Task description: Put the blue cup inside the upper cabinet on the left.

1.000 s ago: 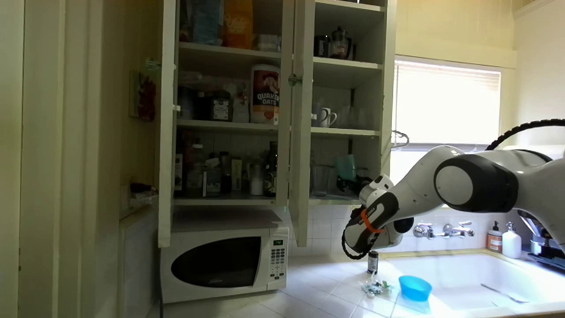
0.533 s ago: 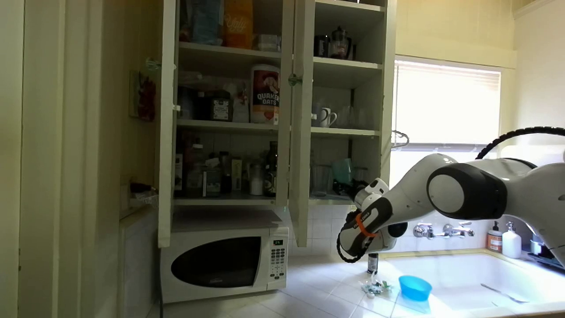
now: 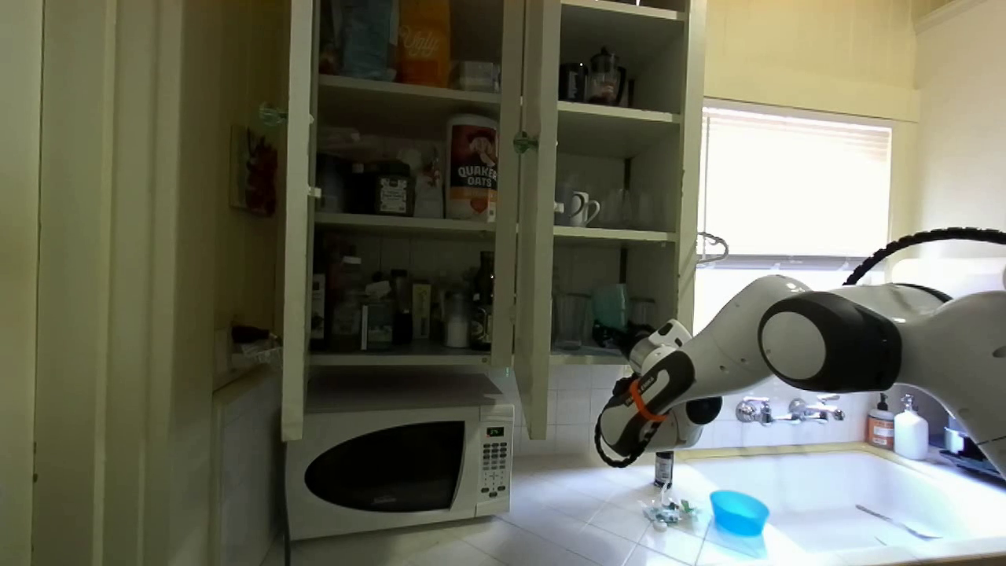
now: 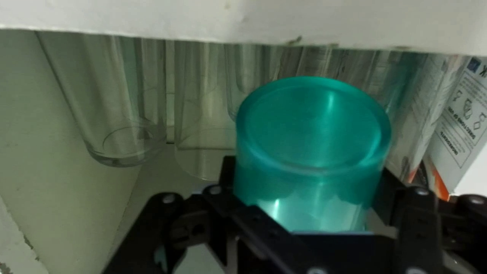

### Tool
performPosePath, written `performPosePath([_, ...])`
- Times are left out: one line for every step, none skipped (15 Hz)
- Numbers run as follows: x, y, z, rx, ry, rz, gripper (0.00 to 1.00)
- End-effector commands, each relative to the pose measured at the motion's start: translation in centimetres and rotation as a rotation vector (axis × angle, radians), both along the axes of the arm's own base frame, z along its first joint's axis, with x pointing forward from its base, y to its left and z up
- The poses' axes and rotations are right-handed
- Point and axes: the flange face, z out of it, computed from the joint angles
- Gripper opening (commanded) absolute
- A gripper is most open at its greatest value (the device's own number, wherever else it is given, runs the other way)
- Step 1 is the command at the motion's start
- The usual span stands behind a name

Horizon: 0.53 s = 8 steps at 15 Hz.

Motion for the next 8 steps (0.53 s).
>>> performPosePath([0.7,-0.5,-0.4,0.003,-0.014,0.0,0.56])
performPosePath([0.9,-0.7,-0.5,0.005,-0.011,-0.001,0.56])
performPosePath([1.1,-0.8,-0.5,0.002,-0.009,-0.001,0.56])
performPosePath([1.3,-1.0,-0.5,-0.003,-0.01,-0.005,0.56])
performPosePath([1.5,-1.2,-0.5,-0.002,-0.009,-0.005,0.56])
performPosePath([1.8,-1.4,-0.5,0.002,-0.008,-0.004,0.56])
performPosePath([2.1,-1.7,-0.6,0.005,-0.003,-0.004,0.56])
performPosePath([2.4,-1.9,-0.6,0.008,0.001,-0.004,0.56])
